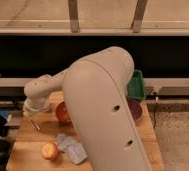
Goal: Place fork in red bowl
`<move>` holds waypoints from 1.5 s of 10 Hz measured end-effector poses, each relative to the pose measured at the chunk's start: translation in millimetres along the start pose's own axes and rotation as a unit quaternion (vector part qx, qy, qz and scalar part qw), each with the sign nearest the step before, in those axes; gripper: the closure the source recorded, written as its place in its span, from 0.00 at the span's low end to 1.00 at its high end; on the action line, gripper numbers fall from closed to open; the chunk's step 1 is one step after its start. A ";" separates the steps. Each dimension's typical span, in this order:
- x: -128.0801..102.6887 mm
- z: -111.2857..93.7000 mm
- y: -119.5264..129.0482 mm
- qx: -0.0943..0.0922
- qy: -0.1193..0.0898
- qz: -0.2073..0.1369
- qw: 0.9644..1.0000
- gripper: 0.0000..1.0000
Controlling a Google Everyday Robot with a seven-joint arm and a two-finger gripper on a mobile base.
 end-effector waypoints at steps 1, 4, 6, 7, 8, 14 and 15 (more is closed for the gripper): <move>-0.9 -2.1 -0.1 0.000 -0.005 0.000 1.000 1.00; -5.5 -24.7 -2.1 0.003 -0.029 -0.002 1.000 1.00; -11.9 -47.2 -2.1 0.011 -0.041 -0.008 0.999 1.00; -11.5 -59.8 -8.0 0.018 -0.047 -0.007 0.999 1.00; -9.1 -65.8 -13.6 0.021 -0.050 -0.004 0.999 1.00; 38.3 -105.9 -72.0 0.045 -0.095 0.067 0.992 1.00; 43.1 -110.7 -78.3 0.050 -0.100 0.074 0.991 1.00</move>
